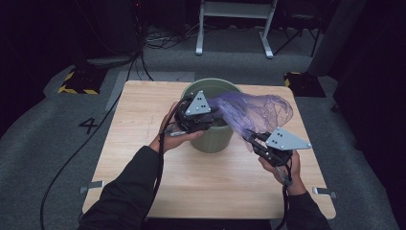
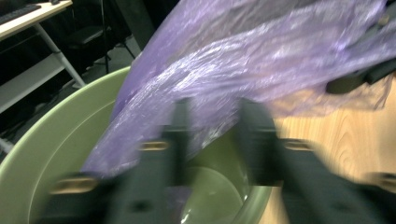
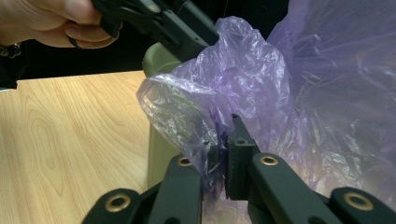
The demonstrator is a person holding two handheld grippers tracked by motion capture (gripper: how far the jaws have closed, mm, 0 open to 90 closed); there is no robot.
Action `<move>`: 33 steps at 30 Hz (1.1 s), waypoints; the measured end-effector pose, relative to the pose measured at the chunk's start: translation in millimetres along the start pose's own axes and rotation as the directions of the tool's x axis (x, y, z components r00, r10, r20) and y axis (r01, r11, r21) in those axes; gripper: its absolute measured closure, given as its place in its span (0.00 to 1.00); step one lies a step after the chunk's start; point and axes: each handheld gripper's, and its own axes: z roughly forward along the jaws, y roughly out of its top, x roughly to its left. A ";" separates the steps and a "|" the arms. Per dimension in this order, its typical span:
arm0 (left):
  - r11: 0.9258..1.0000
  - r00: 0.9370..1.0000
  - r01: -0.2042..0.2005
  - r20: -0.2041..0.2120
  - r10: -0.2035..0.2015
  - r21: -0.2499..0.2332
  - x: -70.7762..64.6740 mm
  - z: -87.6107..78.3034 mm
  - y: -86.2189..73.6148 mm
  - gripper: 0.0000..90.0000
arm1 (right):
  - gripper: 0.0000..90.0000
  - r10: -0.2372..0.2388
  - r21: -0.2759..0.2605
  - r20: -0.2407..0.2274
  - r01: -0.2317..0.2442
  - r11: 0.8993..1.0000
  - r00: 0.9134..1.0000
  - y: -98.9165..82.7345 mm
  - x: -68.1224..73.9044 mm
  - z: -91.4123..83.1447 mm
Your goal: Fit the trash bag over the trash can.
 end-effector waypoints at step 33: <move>0.999 0.999 -0.042 0.014 0.042 -0.009 -0.7 -5.5 -10.6 1.00 | 0.58 -0.001 -0.012 -0.058 0.000 1.000 0.998 1.6 12.4 -14.1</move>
